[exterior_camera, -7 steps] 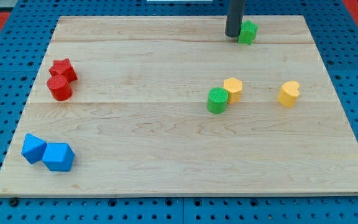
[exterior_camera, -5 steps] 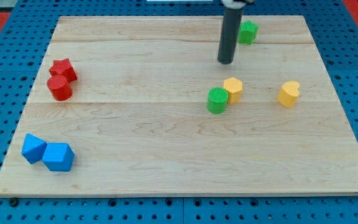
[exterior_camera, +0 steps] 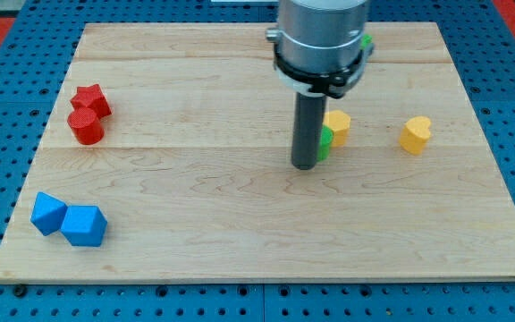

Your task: Move the green circle below the green star

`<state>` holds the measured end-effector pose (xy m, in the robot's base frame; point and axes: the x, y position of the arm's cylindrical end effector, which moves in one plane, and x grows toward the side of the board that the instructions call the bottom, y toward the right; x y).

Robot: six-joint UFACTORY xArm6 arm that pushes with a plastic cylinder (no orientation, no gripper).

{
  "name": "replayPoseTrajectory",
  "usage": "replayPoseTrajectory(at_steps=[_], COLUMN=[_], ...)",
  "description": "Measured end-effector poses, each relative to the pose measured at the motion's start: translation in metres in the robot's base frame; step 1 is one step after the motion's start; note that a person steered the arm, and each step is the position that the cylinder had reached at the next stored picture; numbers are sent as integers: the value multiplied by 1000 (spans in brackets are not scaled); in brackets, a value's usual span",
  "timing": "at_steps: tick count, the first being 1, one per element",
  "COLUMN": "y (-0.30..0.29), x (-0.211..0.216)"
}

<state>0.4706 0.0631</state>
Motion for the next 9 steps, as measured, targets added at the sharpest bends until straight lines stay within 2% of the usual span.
replayPoseTrajectory(at_steps=[1, 7, 9], y=[14, 22, 42], x=[-10, -143, -164])
